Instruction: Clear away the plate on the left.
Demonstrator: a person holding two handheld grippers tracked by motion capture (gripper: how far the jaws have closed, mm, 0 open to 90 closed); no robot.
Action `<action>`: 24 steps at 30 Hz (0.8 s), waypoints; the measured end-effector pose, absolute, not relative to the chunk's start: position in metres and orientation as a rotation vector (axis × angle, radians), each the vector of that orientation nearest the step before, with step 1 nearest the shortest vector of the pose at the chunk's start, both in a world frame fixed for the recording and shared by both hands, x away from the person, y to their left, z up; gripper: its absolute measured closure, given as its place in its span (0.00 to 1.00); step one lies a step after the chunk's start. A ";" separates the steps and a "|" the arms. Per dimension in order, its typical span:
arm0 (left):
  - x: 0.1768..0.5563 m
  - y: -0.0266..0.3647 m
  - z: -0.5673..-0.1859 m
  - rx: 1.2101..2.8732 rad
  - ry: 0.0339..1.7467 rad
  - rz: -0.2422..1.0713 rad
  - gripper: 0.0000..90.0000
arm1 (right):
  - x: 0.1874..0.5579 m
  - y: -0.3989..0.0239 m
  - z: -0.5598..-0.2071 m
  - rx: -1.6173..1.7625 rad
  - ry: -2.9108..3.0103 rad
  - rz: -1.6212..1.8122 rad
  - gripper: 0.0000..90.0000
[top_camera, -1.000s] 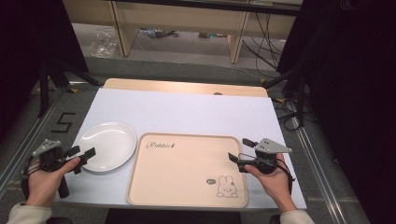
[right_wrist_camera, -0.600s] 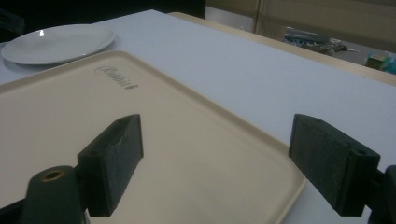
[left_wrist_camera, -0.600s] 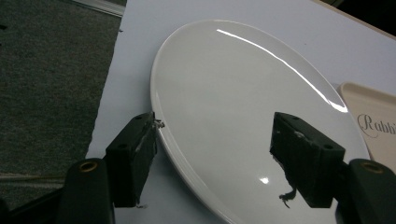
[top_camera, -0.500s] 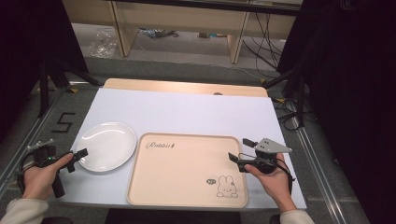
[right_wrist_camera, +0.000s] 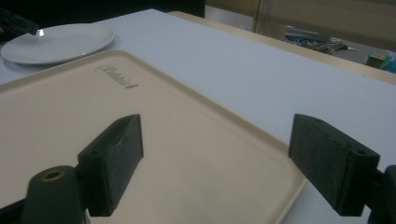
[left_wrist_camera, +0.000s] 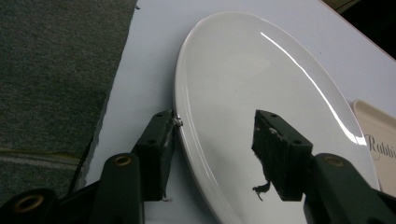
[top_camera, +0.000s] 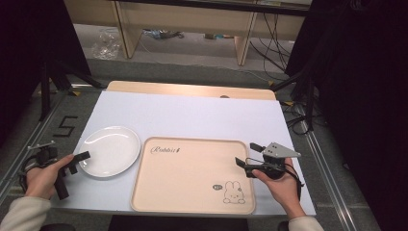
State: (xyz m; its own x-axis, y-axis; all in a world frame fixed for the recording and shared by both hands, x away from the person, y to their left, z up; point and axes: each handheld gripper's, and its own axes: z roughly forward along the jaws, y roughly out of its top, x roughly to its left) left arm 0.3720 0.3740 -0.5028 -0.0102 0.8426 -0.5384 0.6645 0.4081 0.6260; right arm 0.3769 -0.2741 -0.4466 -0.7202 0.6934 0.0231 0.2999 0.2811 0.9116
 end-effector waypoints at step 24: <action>0.374 0.396 -0.519 1.107 1.769 0.054 0.89 | 0.378 -0.273 -0.448 0.886 2.148 1.400 0.21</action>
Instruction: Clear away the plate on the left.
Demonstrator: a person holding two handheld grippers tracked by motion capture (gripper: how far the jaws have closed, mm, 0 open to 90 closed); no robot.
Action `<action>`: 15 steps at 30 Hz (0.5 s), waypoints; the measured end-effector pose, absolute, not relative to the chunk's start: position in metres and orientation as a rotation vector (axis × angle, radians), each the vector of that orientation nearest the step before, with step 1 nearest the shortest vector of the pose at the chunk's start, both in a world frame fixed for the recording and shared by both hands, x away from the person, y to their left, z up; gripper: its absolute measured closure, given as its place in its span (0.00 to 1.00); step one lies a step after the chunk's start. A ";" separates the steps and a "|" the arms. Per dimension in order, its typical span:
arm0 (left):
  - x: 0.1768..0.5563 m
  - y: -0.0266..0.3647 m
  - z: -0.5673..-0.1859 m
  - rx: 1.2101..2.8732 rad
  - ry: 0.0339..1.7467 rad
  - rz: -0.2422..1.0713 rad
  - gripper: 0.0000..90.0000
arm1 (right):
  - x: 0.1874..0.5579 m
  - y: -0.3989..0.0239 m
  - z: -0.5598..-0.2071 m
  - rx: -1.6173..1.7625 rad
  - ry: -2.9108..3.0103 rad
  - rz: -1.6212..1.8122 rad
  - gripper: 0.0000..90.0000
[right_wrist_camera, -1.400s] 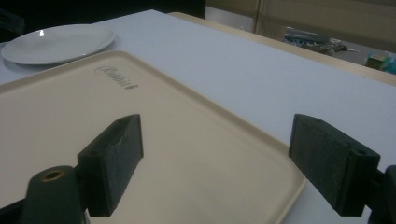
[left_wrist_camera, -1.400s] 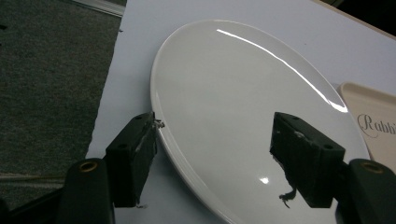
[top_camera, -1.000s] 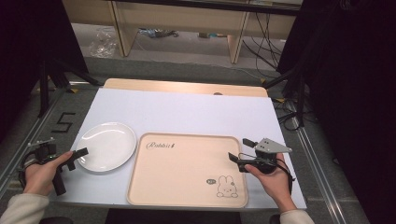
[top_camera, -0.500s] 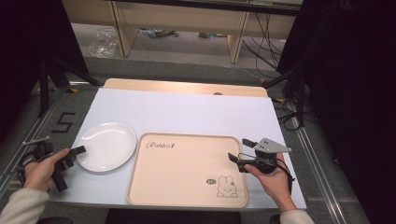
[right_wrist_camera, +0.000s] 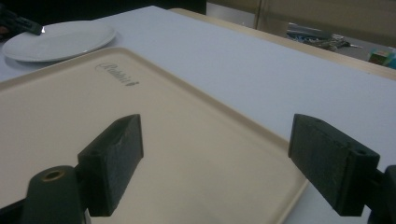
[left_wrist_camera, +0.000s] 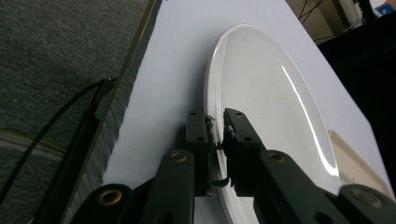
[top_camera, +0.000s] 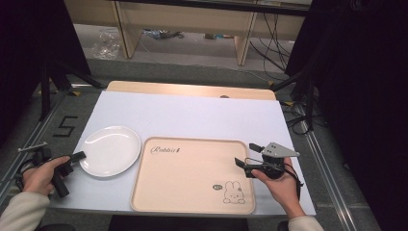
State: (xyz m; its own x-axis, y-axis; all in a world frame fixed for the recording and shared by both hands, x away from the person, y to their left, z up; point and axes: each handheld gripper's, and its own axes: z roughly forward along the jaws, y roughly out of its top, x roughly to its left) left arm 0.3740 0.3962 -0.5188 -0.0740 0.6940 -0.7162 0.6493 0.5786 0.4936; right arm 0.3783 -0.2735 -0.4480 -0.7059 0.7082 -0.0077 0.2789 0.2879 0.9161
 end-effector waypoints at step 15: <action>0.367 0.399 -0.512 0.920 1.722 -0.083 0.97 | 0.377 -0.273 -0.448 0.912 2.154 1.407 0.21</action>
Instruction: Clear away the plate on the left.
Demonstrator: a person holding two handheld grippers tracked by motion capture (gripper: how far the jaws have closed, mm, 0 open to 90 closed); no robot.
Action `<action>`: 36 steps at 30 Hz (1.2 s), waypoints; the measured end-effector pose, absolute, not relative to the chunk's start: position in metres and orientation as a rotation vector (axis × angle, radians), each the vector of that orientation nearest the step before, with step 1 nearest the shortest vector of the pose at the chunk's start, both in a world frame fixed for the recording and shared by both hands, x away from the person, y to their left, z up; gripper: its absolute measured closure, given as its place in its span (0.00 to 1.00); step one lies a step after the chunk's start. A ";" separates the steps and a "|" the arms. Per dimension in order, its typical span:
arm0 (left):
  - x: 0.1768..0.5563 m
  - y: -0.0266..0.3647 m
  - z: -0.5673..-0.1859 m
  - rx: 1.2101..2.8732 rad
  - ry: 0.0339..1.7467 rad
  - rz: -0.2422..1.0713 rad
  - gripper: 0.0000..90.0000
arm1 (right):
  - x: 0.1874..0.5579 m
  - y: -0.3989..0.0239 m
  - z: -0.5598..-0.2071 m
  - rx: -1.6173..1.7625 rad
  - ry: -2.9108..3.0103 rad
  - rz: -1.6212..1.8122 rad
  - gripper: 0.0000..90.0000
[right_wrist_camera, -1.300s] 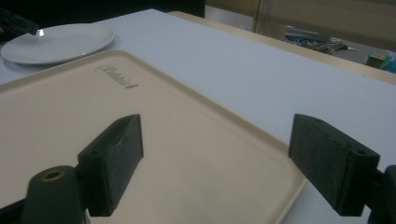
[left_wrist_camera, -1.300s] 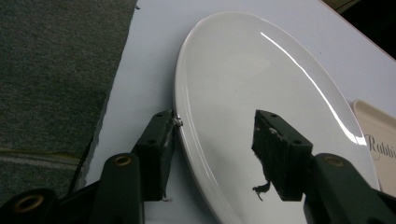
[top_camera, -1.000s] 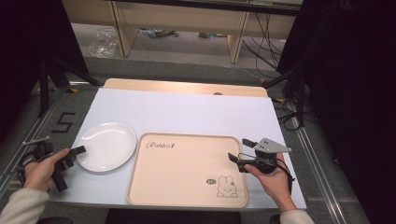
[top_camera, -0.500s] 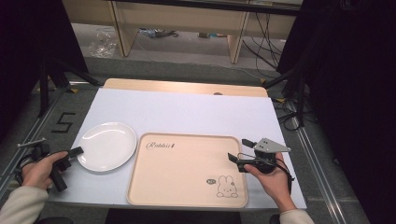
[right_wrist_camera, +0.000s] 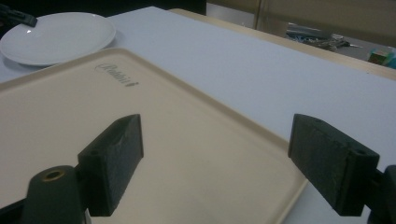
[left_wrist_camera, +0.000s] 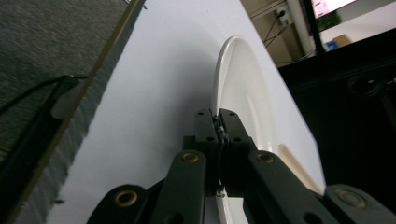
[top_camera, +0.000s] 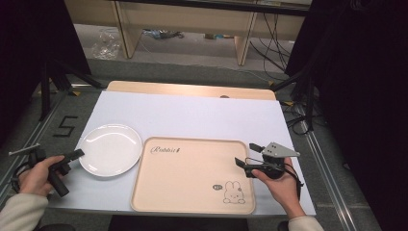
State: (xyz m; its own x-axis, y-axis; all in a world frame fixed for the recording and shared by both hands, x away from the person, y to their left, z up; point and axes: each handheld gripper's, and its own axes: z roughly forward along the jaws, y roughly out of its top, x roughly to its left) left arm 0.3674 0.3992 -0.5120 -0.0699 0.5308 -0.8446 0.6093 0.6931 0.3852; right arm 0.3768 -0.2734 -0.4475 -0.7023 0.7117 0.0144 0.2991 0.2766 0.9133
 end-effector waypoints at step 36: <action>0.361 0.394 -0.486 0.819 1.645 -0.079 0.97 | 0.377 -0.275 -0.447 0.919 2.149 1.404 0.21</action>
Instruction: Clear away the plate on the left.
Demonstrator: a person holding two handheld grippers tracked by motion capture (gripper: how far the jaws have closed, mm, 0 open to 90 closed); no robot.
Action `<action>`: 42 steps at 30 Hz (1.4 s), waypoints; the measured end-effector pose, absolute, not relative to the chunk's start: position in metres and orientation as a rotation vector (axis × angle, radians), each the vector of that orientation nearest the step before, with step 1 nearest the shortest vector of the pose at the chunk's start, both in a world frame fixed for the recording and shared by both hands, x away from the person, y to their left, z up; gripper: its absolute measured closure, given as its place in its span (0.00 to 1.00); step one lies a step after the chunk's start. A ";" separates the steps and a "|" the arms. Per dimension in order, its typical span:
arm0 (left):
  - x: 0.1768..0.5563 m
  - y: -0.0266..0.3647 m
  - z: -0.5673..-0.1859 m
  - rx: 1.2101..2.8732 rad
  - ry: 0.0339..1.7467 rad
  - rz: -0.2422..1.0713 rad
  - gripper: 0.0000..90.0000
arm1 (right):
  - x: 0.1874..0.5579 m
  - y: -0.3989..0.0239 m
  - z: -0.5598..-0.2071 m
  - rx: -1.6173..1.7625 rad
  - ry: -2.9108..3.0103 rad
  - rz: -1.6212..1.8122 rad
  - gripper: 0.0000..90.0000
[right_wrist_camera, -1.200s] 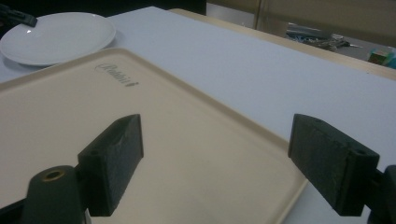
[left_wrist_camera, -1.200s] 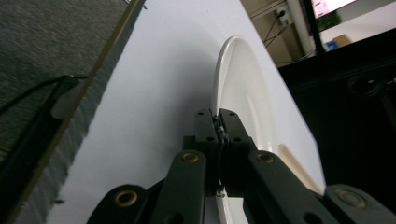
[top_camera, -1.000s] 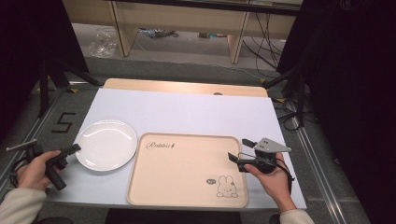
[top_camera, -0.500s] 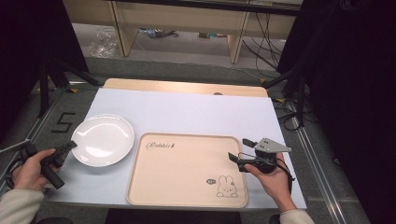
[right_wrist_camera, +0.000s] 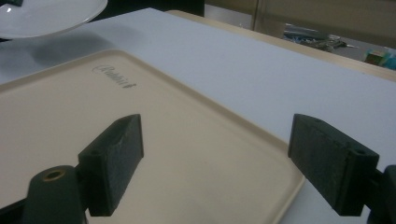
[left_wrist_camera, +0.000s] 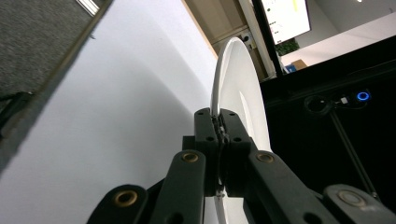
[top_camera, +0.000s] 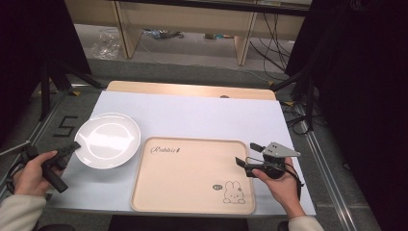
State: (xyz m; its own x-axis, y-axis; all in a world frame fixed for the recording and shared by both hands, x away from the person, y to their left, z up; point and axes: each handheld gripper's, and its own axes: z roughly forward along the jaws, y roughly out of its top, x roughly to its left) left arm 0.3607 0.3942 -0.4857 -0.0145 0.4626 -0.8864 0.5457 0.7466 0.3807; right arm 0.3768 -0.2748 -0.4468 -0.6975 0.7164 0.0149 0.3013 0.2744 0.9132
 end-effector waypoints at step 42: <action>0.375 0.339 -0.468 0.895 1.545 -0.200 0.97 | 0.377 -0.276 -0.447 0.914 2.152 1.404 0.21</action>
